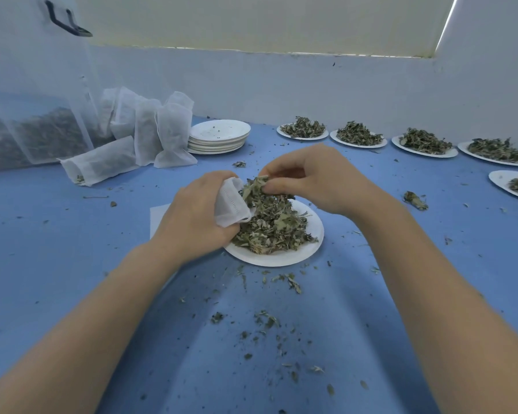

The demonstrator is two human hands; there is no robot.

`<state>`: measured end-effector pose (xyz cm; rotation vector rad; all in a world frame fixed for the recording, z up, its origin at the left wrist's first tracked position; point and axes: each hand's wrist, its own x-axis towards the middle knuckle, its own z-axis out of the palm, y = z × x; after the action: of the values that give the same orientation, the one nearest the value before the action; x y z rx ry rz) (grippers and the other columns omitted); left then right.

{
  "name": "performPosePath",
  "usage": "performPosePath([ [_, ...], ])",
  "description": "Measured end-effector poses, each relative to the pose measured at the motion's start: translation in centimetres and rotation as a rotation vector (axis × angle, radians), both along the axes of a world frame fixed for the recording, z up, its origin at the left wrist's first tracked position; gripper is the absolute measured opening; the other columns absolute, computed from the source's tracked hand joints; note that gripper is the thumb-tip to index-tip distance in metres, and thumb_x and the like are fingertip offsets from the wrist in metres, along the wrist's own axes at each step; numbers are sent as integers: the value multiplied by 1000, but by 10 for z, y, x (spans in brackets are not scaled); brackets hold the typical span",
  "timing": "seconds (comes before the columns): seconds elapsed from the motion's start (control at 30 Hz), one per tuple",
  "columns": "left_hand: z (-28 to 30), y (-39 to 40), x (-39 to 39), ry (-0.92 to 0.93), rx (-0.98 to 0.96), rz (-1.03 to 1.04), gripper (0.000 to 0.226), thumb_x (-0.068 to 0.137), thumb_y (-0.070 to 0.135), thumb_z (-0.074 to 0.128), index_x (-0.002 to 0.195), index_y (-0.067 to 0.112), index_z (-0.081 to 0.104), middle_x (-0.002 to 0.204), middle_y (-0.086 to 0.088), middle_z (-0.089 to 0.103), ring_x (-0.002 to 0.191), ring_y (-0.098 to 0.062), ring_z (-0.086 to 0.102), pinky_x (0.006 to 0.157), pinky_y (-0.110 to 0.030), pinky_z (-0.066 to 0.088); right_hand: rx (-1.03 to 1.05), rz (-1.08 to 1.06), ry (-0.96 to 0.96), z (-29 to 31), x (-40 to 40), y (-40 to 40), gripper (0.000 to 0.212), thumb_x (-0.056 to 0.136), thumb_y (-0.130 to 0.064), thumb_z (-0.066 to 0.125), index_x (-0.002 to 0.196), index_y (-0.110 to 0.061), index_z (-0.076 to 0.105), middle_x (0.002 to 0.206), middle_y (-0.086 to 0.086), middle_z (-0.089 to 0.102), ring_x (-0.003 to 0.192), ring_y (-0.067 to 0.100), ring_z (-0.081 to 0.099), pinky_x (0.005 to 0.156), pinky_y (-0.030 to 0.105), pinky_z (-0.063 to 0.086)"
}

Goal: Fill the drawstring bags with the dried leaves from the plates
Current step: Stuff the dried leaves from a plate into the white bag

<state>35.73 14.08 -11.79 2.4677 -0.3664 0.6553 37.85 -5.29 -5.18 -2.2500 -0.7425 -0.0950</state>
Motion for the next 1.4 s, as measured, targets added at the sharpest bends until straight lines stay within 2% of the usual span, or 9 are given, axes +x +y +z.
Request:
performPosePath([
  [0.23, 3, -12, -4, -48, 11, -67, 56, 71, 22, 73, 123, 11, 52, 110, 0, 59, 99, -22, 53, 82, -29, 34, -102, 14, -144, -7, -3, 17, 16, 80, -20, 73, 93, -30, 74, 75, -14, 61, 60, -18, 49, 64, 3, 37],
  [0.47, 6, -16, -4, 12, -29, -69, 49, 71, 21, 68, 118, 15, 54, 97, 12, 50, 93, -13, 50, 81, -26, 33, -327, 107, -246, -11, -5, 26, 16, 90, -15, 57, 91, -17, 73, 91, 4, 67, 83, 20, 55, 79, 39, 43],
  [0.6, 6, -16, -1, -6, 0, -93, 46, 74, 24, 64, 118, 12, 55, 102, 0, 58, 96, -20, 51, 84, -30, 36, -401, 169, -178, -17, -5, 32, 25, 92, -6, 47, 98, -16, 69, 85, -2, 61, 82, 18, 49, 74, 29, 39],
  [0.77, 3, -12, 0, 7, -122, -91, 69, 68, 11, 71, 130, 20, 43, 115, 5, 56, 94, -6, 50, 75, -1, 33, -107, 78, -137, -19, -7, 31, 26, 85, -10, 61, 98, -30, 72, 71, -13, 59, 65, 3, 52, 63, 17, 40],
  [0.9, 4, -8, 1, -1, -160, -60, 71, 69, 12, 70, 133, 19, 39, 98, 20, 50, 81, 4, 51, 69, 4, 31, 79, 39, -108, -17, -8, 30, 30, 78, -9, 70, 96, -33, 74, 64, -20, 62, 61, -7, 55, 66, 5, 43],
  [0.97, 5, -10, 1, 7, -138, -76, 69, 69, 8, 70, 131, 17, 41, 91, 26, 49, 78, 14, 51, 67, 4, 31, 60, 38, -120, -16, -9, 32, 23, 78, -12, 71, 89, -31, 76, 65, -15, 64, 61, -4, 53, 64, 7, 42],
  [1.13, 2, -17, 0, -21, -97, -136, 79, 70, 11, 77, 136, 17, 36, 105, 12, 53, 88, -6, 50, 72, 1, 30, -200, 77, -136, -14, -12, 36, 23, 84, -11, 62, 79, -33, 69, 54, -5, 51, 55, 1, 46, 56, 17, 37],
  [1.3, 8, -9, -1, -22, -180, -115, 89, 60, 25, 76, 138, 23, 32, 104, 21, 50, 88, 10, 51, 72, 5, 31, -75, 150, -29, -6, -13, 27, 31, 79, -9, 68, 105, -26, 71, 98, -3, 73, 94, 8, 66, 89, 31, 50],
  [1.4, 9, 0, -1, 13, -119, -25, 74, 63, 24, 71, 130, 28, 42, 91, 23, 51, 77, 2, 45, 65, 0, 33, 49, 176, 50, -4, -12, 22, 32, 79, -6, 70, 105, -23, 72, 100, -6, 73, 94, 2, 66, 88, 26, 52],
])
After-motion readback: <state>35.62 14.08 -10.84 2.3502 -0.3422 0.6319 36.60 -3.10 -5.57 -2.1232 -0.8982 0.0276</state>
